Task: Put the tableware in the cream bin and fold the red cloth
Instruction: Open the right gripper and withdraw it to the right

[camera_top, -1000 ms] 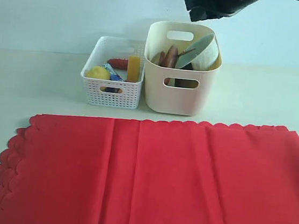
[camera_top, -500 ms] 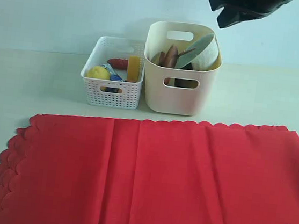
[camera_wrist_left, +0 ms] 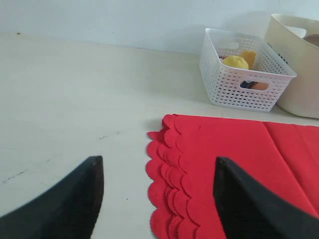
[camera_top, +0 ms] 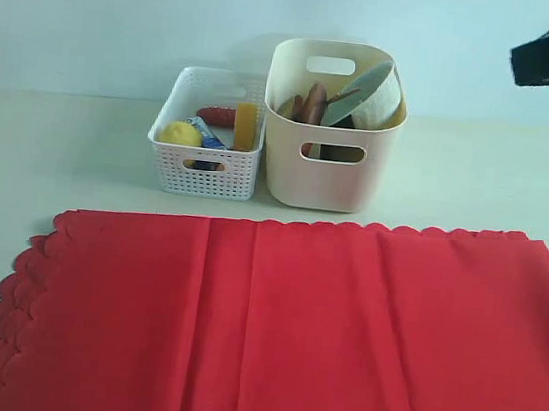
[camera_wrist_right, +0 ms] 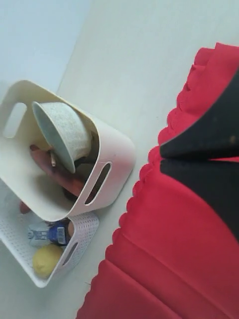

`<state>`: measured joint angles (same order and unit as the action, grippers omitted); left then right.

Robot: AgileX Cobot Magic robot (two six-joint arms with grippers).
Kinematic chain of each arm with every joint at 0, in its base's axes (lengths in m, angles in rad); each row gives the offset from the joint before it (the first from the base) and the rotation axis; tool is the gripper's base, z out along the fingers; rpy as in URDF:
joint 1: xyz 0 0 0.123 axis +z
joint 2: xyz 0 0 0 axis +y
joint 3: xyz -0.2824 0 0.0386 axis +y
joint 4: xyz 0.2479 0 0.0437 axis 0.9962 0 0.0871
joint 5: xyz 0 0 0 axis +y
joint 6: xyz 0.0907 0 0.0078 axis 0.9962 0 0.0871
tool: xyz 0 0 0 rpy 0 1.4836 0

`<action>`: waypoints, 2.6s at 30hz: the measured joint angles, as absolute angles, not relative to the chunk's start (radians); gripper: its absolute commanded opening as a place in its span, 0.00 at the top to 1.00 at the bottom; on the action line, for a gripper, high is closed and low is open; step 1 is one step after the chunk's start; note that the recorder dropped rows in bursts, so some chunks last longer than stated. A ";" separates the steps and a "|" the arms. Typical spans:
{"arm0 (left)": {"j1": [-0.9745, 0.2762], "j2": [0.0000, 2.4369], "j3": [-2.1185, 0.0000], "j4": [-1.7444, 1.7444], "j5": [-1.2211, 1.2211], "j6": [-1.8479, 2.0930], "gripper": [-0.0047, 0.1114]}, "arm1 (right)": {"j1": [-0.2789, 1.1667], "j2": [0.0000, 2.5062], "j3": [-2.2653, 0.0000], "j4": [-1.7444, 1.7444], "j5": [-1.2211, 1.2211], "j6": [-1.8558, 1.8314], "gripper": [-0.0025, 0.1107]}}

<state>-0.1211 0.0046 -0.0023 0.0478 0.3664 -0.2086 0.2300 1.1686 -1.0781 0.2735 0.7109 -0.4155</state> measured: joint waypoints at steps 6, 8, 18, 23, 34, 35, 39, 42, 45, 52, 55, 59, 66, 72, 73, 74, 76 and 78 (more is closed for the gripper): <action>-0.121 0.005 -0.002 0.048 0.366 -0.209 0.43 | 0.230 0.896 -0.896 0.274 0.627 -0.403 0.98; -0.121 0.005 -0.002 0.048 0.366 -0.209 0.43 | 0.230 0.814 -0.840 0.274 0.606 -0.401 0.98; -0.121 0.005 -0.002 0.048 0.366 -0.209 0.43 | 0.230 0.589 -0.652 0.274 0.480 -0.373 0.98; -0.121 0.005 -0.002 0.048 0.366 -0.209 0.43 | 0.230 0.568 -0.637 0.274 0.457 -0.371 0.98; -0.121 0.005 -0.002 0.048 0.366 -0.209 0.43 | 0.230 0.568 -0.637 0.281 0.443 -0.351 0.98; -0.121 0.005 -0.002 0.048 0.366 -0.209 0.43 | 0.230 0.568 -0.637 0.281 0.440 -0.351 0.98; -0.121 0.005 -0.006 0.048 0.371 -0.209 0.43 | 0.230 0.568 -0.637 0.285 0.432 -0.345 0.98; -0.121 0.043 -0.038 0.048 0.374 -0.209 0.43 | 0.230 0.568 -0.637 0.295 0.430 -0.341 0.98; -0.121 0.112 -0.082 0.048 0.374 -0.209 0.43 | 0.230 0.568 -0.637 0.305 0.430 -0.339 0.98; -0.146 0.294 -0.235 0.048 0.374 -0.209 0.43 | 0.230 0.568 -0.637 0.310 0.430 -0.337 0.98; -0.158 0.358 -0.313 0.048 0.374 -0.209 0.43 | 0.230 0.568 -0.637 0.310 0.430 -0.337 0.98; -0.162 0.449 -0.447 0.048 0.374 -0.209 0.43 | 0.230 0.568 -0.637 0.310 0.430 -0.337 0.98; -0.166 0.470 -0.521 0.048 0.370 -0.209 0.43 | 0.230 0.568 -0.637 0.310 0.430 -0.337 0.98; -0.166 0.470 -0.522 0.048 0.370 -0.209 0.43 | 0.230 0.568 -0.637 0.310 0.430 -0.337 0.98; -0.166 0.470 -0.522 0.048 0.370 -0.209 0.43 | 0.230 0.568 -0.637 0.310 0.430 -0.337 0.98; -0.166 0.470 -0.522 0.048 0.370 -0.209 0.43 | 0.230 0.568 -0.637 0.310 0.430 -0.337 0.98; -0.166 0.470 -0.522 0.048 0.370 -0.209 0.43 | 0.230 0.568 -0.637 0.310 0.430 -0.337 0.98; -0.166 0.470 -0.522 0.048 0.370 -0.209 0.43 | 0.230 0.568 -0.637 0.310 0.430 -0.337 0.98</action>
